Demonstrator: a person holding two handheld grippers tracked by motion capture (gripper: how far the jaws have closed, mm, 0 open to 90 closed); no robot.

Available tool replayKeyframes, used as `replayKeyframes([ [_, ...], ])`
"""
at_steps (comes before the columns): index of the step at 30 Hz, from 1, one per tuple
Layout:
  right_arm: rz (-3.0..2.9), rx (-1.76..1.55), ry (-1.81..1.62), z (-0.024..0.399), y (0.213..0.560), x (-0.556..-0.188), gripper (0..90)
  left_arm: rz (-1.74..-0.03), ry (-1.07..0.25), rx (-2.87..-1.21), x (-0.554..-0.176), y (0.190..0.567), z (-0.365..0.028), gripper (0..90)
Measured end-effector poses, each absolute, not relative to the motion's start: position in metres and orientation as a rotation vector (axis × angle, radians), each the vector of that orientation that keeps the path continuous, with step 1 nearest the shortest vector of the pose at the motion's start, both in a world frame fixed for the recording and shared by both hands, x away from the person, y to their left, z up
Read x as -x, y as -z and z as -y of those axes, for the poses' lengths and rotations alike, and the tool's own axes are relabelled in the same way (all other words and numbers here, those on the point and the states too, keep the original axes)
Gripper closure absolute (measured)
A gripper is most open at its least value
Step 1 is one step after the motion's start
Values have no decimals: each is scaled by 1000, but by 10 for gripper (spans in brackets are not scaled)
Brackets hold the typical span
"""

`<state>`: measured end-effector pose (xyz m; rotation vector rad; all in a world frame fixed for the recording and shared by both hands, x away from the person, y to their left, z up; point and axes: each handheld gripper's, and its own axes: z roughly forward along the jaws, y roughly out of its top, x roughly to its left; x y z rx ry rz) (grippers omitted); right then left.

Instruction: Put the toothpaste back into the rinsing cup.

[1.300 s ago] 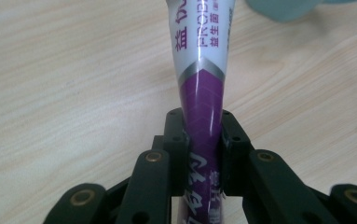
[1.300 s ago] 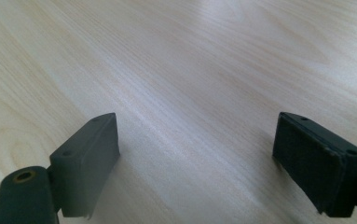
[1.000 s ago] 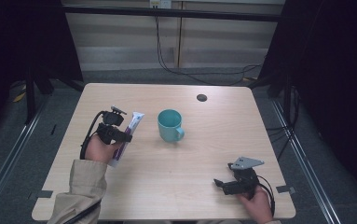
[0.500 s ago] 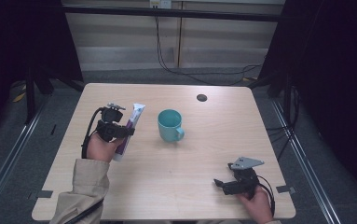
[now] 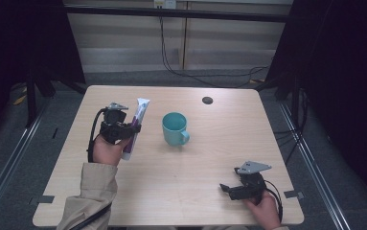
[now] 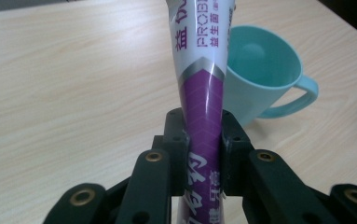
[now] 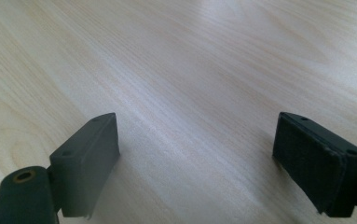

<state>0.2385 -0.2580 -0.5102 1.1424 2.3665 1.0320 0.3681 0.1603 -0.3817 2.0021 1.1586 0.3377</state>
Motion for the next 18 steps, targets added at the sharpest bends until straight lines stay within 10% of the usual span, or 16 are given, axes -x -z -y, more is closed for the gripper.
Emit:
replayKeyframes([
  [18, -2366, -1142, -1032, 258, 510, -238, 135, -1061, -409, -1904, -368, 368, -146, 771],
])
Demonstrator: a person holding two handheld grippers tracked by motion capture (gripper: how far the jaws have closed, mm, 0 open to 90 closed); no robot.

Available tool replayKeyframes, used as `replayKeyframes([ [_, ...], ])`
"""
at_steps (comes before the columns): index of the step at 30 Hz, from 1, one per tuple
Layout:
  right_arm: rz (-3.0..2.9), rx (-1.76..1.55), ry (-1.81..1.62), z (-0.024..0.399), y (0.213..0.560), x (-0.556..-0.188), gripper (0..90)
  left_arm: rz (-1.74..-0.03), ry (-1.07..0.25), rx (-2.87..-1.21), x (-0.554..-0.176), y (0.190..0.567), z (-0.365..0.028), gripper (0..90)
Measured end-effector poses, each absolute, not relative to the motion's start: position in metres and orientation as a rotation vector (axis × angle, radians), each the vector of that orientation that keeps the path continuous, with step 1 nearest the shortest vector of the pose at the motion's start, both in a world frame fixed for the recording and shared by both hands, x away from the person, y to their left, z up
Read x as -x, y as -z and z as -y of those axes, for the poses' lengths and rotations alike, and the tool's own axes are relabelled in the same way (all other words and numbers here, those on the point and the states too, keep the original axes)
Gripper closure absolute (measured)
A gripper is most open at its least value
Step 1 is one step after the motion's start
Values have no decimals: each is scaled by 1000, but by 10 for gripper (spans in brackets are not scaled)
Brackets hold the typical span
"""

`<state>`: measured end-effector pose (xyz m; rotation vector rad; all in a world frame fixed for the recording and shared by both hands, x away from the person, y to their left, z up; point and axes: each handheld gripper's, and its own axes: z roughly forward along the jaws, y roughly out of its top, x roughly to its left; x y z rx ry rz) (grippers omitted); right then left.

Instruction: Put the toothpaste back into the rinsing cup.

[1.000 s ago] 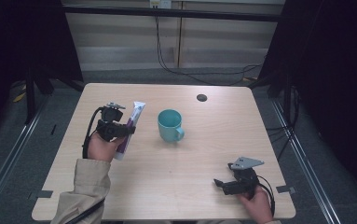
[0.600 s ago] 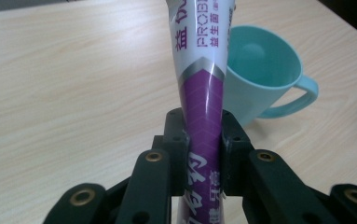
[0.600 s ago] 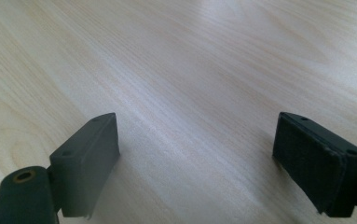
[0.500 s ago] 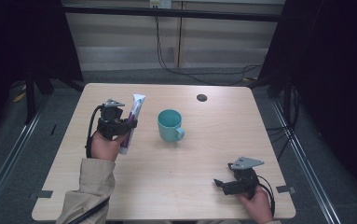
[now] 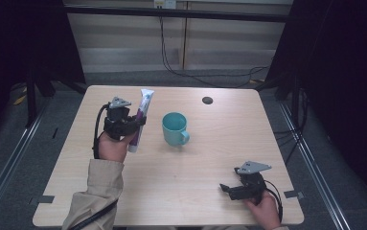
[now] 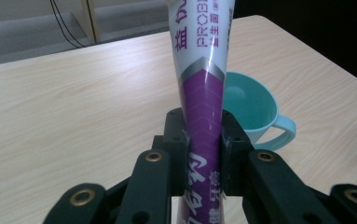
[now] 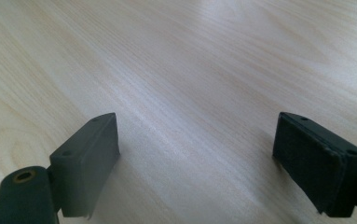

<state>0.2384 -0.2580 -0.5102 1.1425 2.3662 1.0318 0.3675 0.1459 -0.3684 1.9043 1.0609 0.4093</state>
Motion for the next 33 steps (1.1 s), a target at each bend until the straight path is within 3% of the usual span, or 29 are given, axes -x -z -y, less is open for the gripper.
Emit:
replayKeyframes([
  [33, -2366, -1142, -1028, 258, 510, -238, 135, -986, -441, -1834, -383, 354, -118, 771],
])
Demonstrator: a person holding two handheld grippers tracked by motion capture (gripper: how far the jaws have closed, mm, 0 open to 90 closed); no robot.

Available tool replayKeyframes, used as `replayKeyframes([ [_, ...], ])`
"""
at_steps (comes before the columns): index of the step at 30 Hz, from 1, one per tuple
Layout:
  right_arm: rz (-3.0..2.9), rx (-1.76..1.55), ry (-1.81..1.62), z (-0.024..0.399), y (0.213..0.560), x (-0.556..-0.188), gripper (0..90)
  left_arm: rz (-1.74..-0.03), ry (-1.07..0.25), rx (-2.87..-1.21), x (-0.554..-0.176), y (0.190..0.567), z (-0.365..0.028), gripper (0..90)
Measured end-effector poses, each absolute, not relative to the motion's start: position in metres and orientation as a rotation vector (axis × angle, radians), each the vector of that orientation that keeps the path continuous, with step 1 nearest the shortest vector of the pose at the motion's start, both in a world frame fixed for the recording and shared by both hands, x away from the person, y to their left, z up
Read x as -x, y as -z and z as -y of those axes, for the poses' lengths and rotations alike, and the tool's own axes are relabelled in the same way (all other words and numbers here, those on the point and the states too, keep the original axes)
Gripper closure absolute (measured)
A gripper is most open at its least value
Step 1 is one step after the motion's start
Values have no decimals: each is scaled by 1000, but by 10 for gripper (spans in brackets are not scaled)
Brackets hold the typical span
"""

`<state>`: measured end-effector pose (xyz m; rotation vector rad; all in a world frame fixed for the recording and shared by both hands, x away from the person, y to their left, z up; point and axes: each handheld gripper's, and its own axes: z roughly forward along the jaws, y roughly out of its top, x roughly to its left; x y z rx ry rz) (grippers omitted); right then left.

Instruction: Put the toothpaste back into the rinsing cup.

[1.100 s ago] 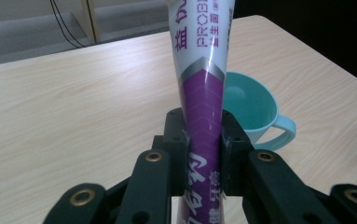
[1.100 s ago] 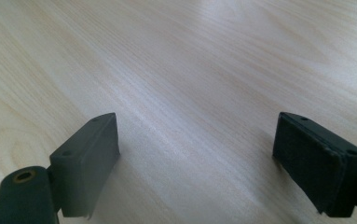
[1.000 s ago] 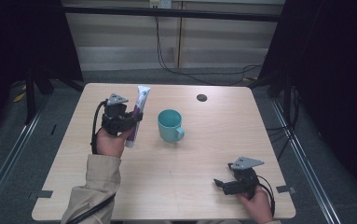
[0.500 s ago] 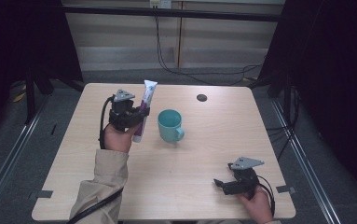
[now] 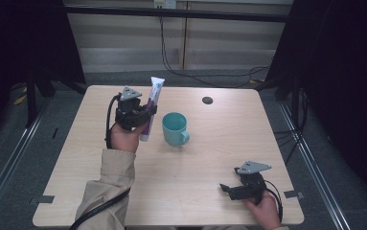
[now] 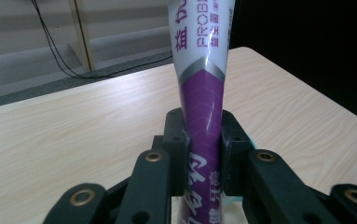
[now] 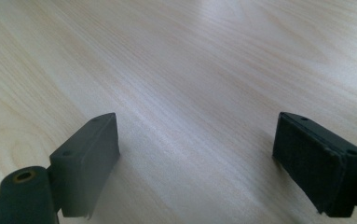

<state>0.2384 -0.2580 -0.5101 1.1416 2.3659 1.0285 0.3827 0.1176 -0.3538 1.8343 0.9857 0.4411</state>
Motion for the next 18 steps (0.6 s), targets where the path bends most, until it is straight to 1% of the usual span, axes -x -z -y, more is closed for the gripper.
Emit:
replayKeyframes([
  [18, -2366, -1141, -1031, 258, 510, -238, 135, -967, -446, -1850, -393, 350, -99, 771],
])
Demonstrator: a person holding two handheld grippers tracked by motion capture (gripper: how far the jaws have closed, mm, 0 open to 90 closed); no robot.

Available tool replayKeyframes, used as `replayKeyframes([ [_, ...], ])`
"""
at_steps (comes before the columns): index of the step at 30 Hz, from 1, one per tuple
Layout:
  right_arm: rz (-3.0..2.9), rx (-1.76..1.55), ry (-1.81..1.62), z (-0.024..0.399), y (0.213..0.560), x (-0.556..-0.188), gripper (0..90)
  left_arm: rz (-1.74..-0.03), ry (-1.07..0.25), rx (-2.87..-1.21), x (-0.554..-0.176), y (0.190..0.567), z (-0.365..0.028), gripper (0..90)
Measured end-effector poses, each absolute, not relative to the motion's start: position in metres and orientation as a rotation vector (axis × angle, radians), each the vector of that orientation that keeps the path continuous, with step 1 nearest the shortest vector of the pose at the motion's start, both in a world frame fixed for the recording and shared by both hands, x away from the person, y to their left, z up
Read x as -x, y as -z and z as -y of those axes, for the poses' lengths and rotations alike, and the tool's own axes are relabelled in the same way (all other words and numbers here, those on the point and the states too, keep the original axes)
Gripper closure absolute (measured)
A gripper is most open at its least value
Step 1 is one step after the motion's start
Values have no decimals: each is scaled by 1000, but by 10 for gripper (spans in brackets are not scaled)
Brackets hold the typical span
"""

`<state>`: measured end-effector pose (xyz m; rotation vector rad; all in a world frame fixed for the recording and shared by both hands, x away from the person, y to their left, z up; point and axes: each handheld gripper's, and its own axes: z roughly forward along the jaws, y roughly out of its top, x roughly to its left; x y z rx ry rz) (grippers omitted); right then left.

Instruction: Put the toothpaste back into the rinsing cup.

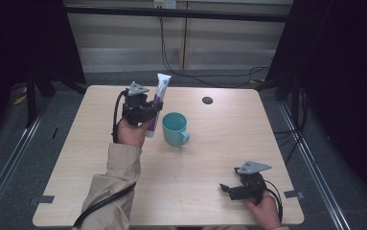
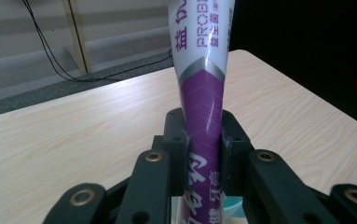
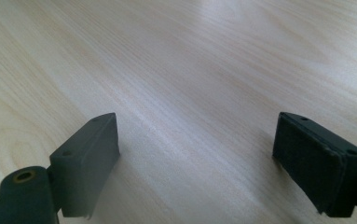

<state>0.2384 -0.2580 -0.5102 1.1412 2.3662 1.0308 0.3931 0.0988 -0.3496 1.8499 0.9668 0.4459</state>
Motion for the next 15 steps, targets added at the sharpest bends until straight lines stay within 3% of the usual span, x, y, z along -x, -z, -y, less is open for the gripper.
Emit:
replayKeyframes([
  [15, -2367, -1143, -1032, 258, 510, -238, 135, -934, -442, -1851, -402, 347, -76, 770],
])
